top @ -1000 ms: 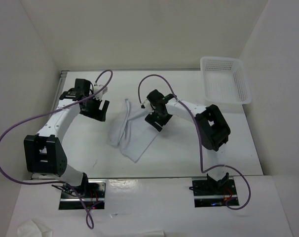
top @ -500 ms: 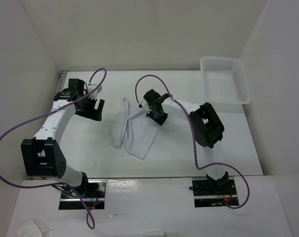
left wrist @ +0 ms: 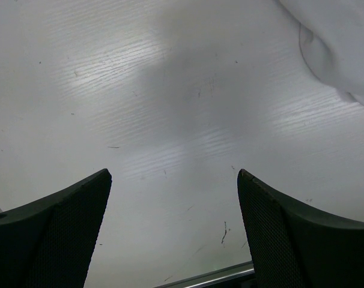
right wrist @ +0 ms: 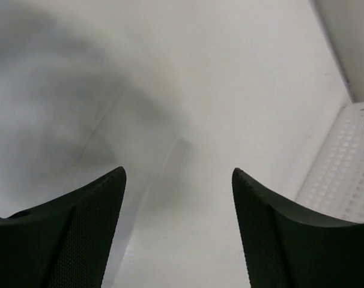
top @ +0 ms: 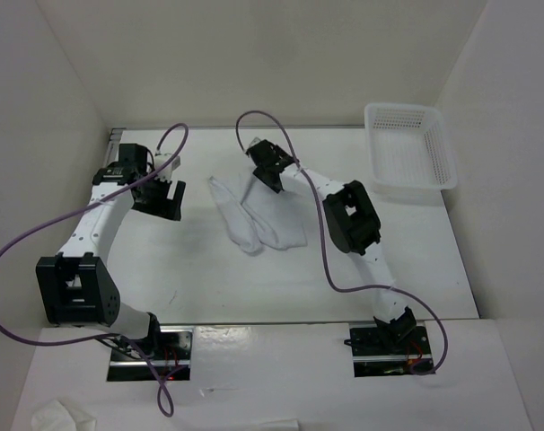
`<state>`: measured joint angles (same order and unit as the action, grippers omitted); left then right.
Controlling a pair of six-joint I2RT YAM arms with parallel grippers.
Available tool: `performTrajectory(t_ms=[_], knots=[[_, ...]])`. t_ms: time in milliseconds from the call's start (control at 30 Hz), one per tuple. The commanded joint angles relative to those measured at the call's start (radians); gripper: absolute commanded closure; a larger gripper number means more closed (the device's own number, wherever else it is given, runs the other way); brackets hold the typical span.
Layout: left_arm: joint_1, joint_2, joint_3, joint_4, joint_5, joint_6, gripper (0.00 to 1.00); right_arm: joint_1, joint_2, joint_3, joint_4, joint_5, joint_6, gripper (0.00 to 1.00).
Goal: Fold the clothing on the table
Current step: Flatten the skirt out
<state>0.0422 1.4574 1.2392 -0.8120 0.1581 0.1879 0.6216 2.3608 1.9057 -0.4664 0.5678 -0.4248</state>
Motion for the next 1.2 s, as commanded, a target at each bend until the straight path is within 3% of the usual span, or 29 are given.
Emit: performTrajectory(t_ms=[0, 100, 167, 267, 367, 600, 967, 1167], knots=[[0.013, -0.025, 0.016, -0.012, 0.020, 0.022, 0.08, -0.013, -0.003, 0.205, 0.066, 0.077, 0.125, 0.23], [0.013, -0.025, 0.026, -0.012, 0.020, 0.022, 0.08, -0.025, -0.020, 0.373, -0.115, -0.133, 0.216, 0.14], [0.013, -0.025, 0.026, -0.012, 0.020, 0.022, 0.08, -0.034, -0.088, 0.374, -0.216, -0.350, 0.207, 0.12], [0.013, -0.025, 0.026, -0.012, 0.030, 0.022, 0.08, -0.034, -0.159, 0.334, -0.340, -0.504, 0.164, 0.09], [0.022, -0.025, 0.026, -0.012, 0.050, 0.013, 0.08, -0.034, -0.216, 0.242, -0.417, -0.594, 0.139, 0.09], [0.022, -0.025, 0.045, -0.021, 0.060, 0.004, 0.08, 0.003, -0.350, -0.189, -0.483, -0.719, 0.055, 0.09], [0.022, -0.015, 0.054, -0.021, 0.069, -0.005, 0.08, 0.191, -0.347, -0.456, -0.470, -0.669, 0.024, 0.11], [0.022, -0.025, 0.054, -0.021, 0.060, -0.005, 0.08, 0.225, -0.336, -0.585, -0.330, -0.435, 0.052, 0.11]])
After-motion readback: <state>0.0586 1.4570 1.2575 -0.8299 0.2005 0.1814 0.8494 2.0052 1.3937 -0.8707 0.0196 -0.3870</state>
